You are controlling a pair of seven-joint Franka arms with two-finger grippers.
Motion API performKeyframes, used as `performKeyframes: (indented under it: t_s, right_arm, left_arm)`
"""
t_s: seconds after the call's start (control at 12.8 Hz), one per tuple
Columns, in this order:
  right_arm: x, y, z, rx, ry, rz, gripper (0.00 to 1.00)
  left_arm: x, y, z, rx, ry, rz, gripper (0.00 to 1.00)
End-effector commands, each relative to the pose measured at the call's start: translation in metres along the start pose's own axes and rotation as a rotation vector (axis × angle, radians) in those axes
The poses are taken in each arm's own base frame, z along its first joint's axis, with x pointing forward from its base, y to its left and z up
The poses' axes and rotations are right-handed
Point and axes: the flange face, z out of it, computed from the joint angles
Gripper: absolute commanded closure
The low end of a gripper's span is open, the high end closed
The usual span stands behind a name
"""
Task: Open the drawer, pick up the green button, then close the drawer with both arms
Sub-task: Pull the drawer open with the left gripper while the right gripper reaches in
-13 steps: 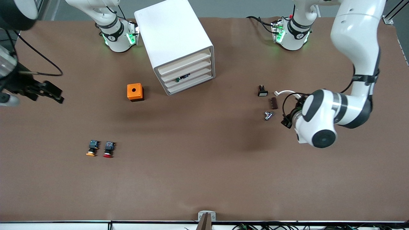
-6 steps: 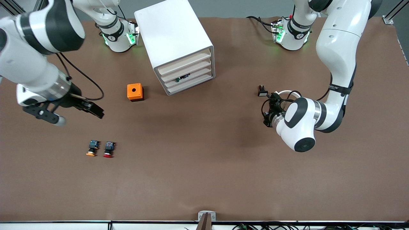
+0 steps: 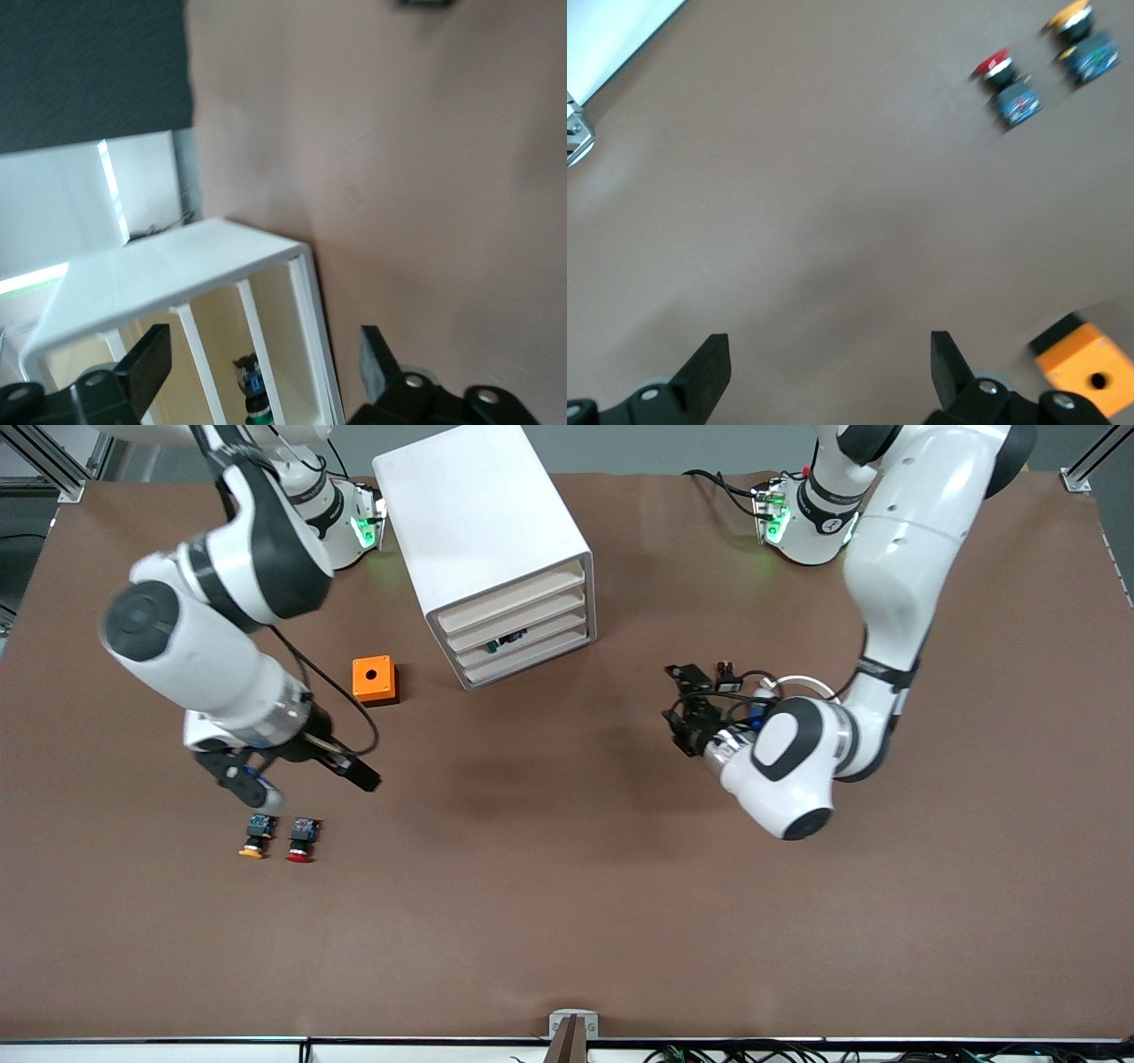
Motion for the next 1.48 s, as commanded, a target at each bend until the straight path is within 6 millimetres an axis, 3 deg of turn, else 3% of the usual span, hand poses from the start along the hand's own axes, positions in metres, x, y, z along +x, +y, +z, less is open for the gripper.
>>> performKeyframes:
  t_s: [0.0, 0.23, 0.31, 0.47, 0.62, 0.86, 1.25, 1.41]
  right_arm:
    - [-0.01, -0.043, 0.034, 0.017, -0.037, 0.124, 0.0]
    - [-0.029, -0.078, 0.071, 0.025, -0.072, 0.182, 0.0]
    - [-0.029, -0.081, 0.081, 0.038, -0.077, 0.202, 0.0]
    - [-0.031, -0.086, 0.104, 0.049, -0.094, 0.253, 0.0]
    - [-0.046, -0.098, 0.118, 0.074, -0.092, 0.263, 0.0]
    - [-0.056, -0.103, 0.119, 0.081, -0.098, 0.312, 0.0]
    - [-0.068, -0.113, 0.124, 0.107, -0.1, 0.361, 0.0]
    - [-0.073, -0.118, 0.121, 0.116, -0.099, 0.369, 0.0]
  left_arm:
    - [-0.018, 0.021, 0.041, 0.121, -0.042, -0.119, 0.12]
    - [-0.061, 0.019, 0.099, 0.146, -0.078, -0.129, 0.21]
    - [-0.071, 0.02, 0.12, 0.159, -0.081, -0.153, 0.21]
    - [-0.078, 0.027, 0.147, 0.167, -0.074, -0.186, 0.24]
    - [-0.088, 0.029, 0.176, 0.186, -0.073, -0.192, 0.27]
    - [-0.097, 0.022, 0.2, 0.217, -0.067, -0.191, 0.33]
    - [-0.105, 0.012, 0.224, 0.223, -0.029, -0.177, 0.48]
    - [-0.105, 0.012, 0.227, 0.224, -0.025, -0.173, 0.74]
